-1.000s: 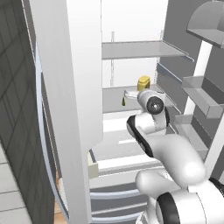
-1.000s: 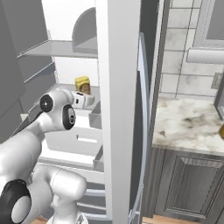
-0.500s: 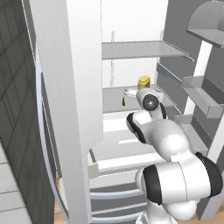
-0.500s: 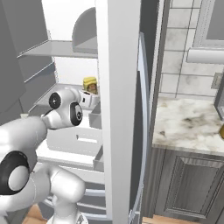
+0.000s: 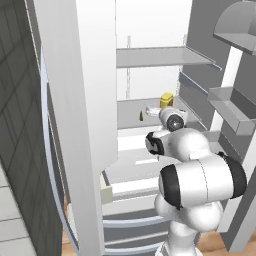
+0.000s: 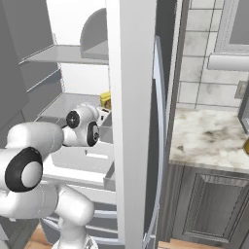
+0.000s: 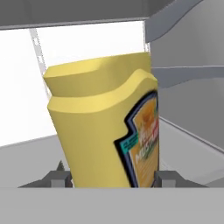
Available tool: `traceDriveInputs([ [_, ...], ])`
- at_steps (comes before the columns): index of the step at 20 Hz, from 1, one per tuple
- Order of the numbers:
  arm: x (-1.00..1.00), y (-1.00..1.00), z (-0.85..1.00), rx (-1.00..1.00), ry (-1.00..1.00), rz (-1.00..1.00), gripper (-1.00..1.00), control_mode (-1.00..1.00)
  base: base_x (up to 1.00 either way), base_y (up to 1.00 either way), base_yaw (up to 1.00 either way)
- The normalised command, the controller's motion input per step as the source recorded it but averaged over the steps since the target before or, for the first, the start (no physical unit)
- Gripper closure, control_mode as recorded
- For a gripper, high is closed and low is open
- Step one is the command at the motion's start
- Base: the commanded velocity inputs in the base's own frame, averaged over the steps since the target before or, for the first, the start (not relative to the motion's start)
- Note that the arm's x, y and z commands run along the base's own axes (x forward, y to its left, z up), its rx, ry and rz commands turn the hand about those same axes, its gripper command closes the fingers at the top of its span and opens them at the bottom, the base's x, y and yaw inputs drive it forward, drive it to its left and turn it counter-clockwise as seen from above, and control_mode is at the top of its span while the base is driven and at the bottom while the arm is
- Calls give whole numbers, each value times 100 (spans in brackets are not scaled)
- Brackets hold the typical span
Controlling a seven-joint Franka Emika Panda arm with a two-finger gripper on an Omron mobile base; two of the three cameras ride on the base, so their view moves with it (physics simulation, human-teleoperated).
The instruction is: Move the lemon wedge and mustard from the top shelf to the second highest shelf to make space. Then, place the pitcher from the counter on the cleared top shelf.
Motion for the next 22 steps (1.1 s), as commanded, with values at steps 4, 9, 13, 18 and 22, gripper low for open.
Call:
traceDriveInputs([
  [4, 33, -7, -20, 0, 0, 4, 100, -100, 0, 0, 0],
  [9, 39, 0, -8, 0, 1, 1, 100, -100, 0, 0, 0],
  [13, 42, 0, -3, 0, 0, 0, 100, -100, 0, 0, 0],
  [18, 43, 0, -2, 0, 0, 0, 100, -100, 0, 0, 0],
  [22, 42, 0, -8, 0, 0, 0, 100, -100, 0, 0, 0],
])
